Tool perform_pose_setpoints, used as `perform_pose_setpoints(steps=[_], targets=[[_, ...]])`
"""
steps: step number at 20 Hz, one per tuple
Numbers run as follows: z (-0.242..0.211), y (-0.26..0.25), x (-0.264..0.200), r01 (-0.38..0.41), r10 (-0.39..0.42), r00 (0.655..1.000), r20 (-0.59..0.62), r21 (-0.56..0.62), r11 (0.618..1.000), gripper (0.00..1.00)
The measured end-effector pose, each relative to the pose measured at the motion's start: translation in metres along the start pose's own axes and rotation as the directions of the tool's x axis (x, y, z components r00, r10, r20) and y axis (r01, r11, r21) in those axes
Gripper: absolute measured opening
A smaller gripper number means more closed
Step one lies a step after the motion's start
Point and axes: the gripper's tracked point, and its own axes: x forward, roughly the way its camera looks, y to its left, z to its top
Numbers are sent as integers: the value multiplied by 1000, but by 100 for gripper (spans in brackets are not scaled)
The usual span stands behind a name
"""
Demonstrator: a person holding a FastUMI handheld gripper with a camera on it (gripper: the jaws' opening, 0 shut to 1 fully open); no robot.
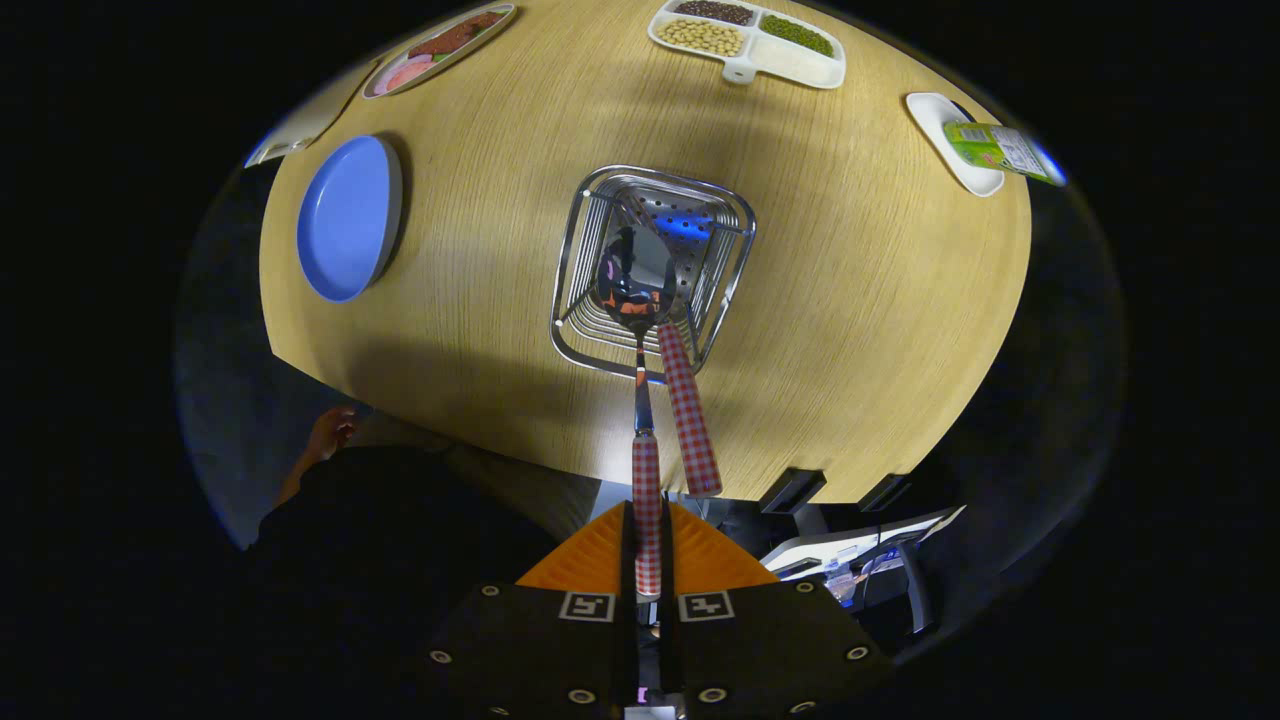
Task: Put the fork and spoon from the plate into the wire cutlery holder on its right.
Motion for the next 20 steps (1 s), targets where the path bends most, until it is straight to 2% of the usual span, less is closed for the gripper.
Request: perform_pose_setpoints(steps=[6, 14, 16, 17, 20], targets=[[21, 5, -5, -34, 34, 999, 0, 31, 999, 13], [12, 16, -43, -121, 100, 978, 182, 104, 987, 16], [15, 10, -51, -106, 66, 959, 277, 131, 986, 23], [18, 6, -57, -91, 36, 941, 335, 151, 984, 33], [18, 5, -77, -90, -14, 882, 471, 198, 976, 45]])
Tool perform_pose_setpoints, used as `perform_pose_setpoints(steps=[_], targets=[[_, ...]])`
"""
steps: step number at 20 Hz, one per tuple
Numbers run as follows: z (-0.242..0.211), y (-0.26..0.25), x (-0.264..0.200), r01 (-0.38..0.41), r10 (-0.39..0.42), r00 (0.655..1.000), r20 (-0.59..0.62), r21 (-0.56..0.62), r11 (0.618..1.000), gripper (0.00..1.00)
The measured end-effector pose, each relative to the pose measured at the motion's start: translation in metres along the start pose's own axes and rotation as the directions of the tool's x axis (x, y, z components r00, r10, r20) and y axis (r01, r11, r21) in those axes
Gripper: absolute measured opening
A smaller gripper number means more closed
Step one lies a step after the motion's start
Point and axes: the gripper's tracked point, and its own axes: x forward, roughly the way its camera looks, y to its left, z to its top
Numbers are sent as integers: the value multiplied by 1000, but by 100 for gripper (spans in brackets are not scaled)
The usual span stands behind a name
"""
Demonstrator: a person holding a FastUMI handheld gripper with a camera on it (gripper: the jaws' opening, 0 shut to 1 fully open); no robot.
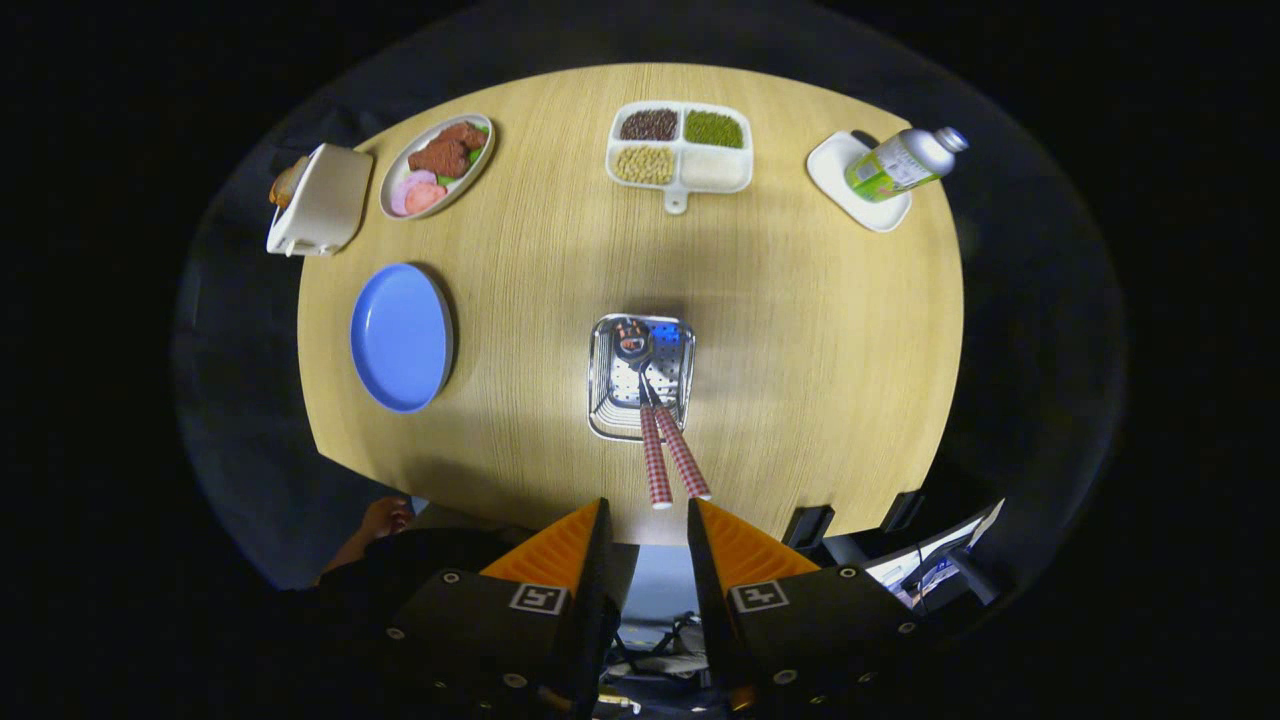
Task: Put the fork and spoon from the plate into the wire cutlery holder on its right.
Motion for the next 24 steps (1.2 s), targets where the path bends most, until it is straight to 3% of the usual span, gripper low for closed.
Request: perform_pose_setpoints(steps=[3, 6, 8, 10, 13, 17, 21, 24], targets=[[9, 4, -20, -2, -2, 989, 148, 23, 1000, 67], [17, 12, -39, -31, 16, 957, 291, 46, 998, 80], [25, 12, -52, -29, 11, 922, 388, 40, 999, 84], [38, 6, -64, 13, -28, 865, 501, 32, 999, 89], [53, 12, -93, 20, -34, 747, 664, 29, 999, 91], [71, 13, -135, 39, -58, 529, 846, 44, 998, 91], [78, 18, -171, -8, -47, 307, 951, 52, 999, 91], [80, 9, -185, 51, -127, 178, 976, 120, 991, 93]])
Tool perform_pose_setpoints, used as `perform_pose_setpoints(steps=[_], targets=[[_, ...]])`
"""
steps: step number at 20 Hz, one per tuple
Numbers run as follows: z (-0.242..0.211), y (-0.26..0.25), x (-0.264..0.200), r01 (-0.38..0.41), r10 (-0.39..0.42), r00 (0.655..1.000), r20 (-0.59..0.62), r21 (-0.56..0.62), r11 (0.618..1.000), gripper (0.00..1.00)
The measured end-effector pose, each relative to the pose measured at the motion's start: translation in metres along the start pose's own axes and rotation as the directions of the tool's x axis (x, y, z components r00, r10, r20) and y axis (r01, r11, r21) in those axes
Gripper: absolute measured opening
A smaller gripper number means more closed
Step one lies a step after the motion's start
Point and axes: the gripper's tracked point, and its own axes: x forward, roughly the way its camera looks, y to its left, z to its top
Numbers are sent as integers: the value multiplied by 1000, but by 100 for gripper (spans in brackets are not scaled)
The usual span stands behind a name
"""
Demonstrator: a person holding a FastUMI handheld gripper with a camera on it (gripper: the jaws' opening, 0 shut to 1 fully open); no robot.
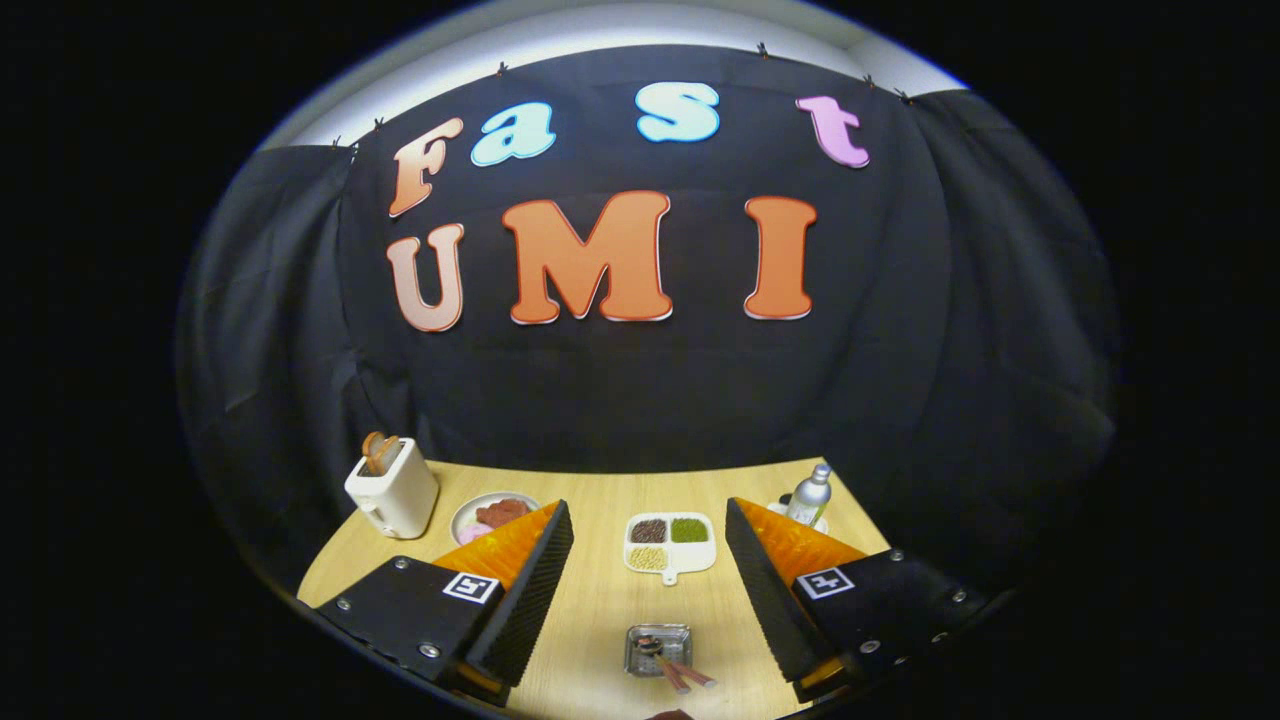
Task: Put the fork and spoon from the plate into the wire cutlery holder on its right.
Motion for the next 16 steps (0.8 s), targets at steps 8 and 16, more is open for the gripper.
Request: perform_pose_setpoints(steps=[8, 16], targets=[[62, 27, -28, -26, 57, 924, 379, -86, 996, 96], [74, 37, -30, -69, 87, 895, 439, -55, 996, 98]])
